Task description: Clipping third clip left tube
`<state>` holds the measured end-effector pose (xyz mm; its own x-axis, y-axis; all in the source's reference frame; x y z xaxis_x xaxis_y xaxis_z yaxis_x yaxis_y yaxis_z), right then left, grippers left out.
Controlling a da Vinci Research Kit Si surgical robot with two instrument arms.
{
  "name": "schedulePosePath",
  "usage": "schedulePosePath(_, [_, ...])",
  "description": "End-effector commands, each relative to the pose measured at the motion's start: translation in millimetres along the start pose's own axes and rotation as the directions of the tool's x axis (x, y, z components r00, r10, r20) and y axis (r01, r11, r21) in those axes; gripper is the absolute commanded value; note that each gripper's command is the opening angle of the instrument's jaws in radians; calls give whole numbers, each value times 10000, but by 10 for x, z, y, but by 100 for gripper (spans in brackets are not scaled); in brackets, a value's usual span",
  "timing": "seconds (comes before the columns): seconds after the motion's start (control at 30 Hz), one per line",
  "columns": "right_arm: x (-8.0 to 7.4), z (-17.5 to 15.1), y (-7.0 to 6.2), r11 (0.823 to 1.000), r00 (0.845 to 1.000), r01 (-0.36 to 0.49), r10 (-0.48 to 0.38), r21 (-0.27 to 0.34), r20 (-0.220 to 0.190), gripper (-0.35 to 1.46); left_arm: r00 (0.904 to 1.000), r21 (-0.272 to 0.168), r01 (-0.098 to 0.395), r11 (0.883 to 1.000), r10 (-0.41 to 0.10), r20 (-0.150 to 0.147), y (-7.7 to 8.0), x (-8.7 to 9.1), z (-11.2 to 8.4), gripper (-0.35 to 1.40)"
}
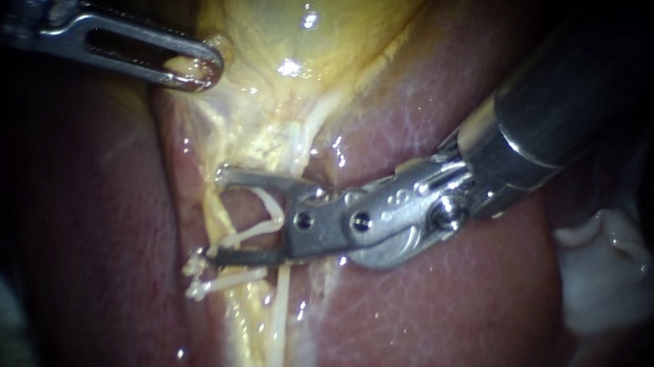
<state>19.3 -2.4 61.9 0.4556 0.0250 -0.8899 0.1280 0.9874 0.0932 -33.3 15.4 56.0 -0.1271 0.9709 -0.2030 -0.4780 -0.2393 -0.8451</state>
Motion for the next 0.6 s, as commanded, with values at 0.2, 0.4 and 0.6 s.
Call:
schedulePosePath(0.2, [4,-13,-1,9973,9972,-730,731,85,-183,50,10000,0,-1,10000,1,-1,0,0,0,-35])
schedulePosePath(0.4, [6,-27,5,9210,9178,-3847,3888,615,-808,50,10000,-1,-1,10000,1,0,0,0,0,-35])
schedulePosePath(0.6, [3,-31,5,8103,8076,-5730,5838,1224,-841,50,10000,-2,-1,10000,1,1,0,0,0,-35])
